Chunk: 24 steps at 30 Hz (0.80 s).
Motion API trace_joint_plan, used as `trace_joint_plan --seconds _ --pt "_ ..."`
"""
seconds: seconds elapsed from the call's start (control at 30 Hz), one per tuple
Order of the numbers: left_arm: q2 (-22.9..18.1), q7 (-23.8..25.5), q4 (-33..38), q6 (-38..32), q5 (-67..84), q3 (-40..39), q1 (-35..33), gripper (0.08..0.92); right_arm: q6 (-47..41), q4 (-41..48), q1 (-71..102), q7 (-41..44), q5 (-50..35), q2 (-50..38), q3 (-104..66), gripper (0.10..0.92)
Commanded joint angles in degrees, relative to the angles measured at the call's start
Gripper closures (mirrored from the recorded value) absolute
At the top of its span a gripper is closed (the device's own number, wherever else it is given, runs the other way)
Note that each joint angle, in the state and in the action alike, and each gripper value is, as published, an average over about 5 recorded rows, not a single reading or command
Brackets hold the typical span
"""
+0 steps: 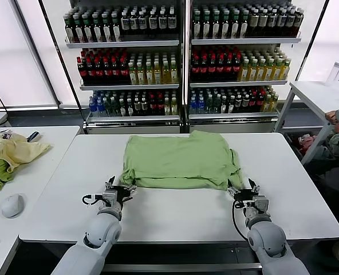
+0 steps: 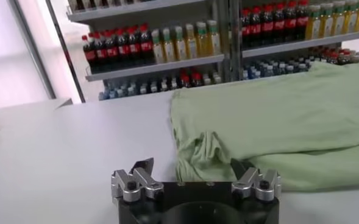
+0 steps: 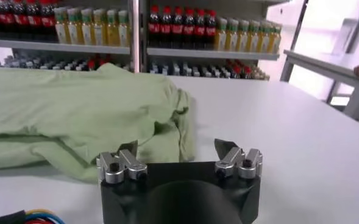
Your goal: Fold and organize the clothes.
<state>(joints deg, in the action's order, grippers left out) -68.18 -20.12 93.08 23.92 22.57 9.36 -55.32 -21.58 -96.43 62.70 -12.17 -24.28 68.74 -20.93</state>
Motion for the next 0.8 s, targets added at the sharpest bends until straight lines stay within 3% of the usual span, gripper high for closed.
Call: trace_joint_plan --seconds 0.03,0.6,0.8 --pt "-0.2 0.0 -1.9 0.3 1.5 -0.4 1.4 0.280 -1.7 0.6 0.0 -0.7 -3.5 0.0 0.5 0.326" --pt "-0.2 0.4 -0.8 0.0 3.1 -0.3 0.7 0.774 -2.1 -0.6 0.0 0.6 -5.0 -1.7 2.0 0.814" --pt "0.7 0.4 5.1 0.3 3.6 0.6 -3.0 0.893 -1.9 -4.6 3.2 1.0 -5.1 -3.2 0.9 0.867"
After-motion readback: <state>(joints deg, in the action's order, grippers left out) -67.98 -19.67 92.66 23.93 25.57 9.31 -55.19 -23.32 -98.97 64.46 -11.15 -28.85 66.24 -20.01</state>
